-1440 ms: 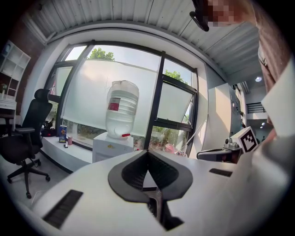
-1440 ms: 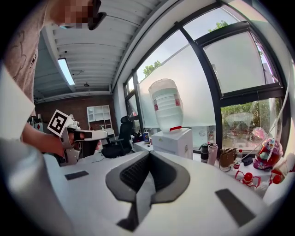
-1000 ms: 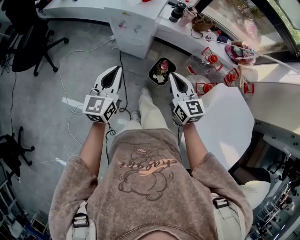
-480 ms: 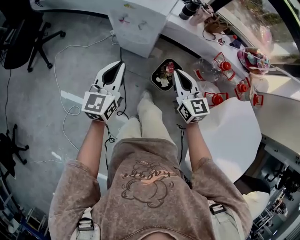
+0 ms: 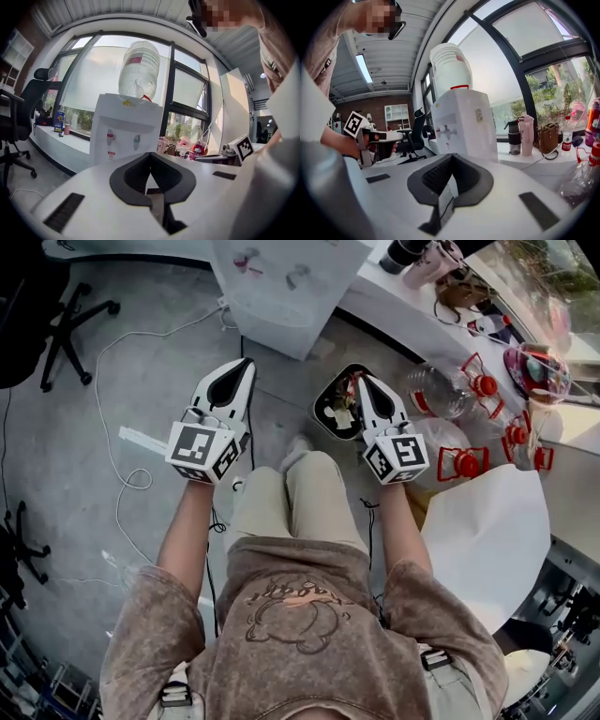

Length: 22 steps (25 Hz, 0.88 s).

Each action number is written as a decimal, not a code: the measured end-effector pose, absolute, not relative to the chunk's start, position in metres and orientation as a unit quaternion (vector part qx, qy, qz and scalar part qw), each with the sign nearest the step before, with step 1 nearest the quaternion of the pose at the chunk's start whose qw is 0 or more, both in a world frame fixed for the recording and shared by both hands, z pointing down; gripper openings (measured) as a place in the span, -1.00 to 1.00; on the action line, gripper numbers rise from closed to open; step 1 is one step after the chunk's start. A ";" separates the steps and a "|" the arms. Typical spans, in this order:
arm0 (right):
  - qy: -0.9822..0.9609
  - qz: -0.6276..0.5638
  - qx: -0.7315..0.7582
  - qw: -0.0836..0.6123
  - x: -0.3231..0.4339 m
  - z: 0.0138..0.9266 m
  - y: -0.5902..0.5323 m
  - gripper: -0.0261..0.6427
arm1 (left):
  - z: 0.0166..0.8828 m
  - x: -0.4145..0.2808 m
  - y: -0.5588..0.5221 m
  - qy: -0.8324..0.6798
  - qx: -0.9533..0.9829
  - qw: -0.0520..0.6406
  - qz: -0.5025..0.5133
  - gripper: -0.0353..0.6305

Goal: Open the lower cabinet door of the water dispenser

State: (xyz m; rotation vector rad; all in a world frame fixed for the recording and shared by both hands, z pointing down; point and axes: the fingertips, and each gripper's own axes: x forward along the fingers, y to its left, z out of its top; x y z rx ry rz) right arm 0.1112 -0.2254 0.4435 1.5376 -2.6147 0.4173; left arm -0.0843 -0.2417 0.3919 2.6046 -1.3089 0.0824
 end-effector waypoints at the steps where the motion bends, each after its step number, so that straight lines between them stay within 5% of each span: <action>1: -0.853 0.136 0.503 0.038 0.112 0.456 -0.230 -0.91 | 0.403 -0.084 -0.247 -0.447 0.887 0.110 0.028 -0.84; 22: -0.855 0.102 0.508 0.015 0.126 0.625 -0.268 -0.91 | 0.573 -0.082 -0.274 -0.447 0.890 0.090 -0.011 -0.84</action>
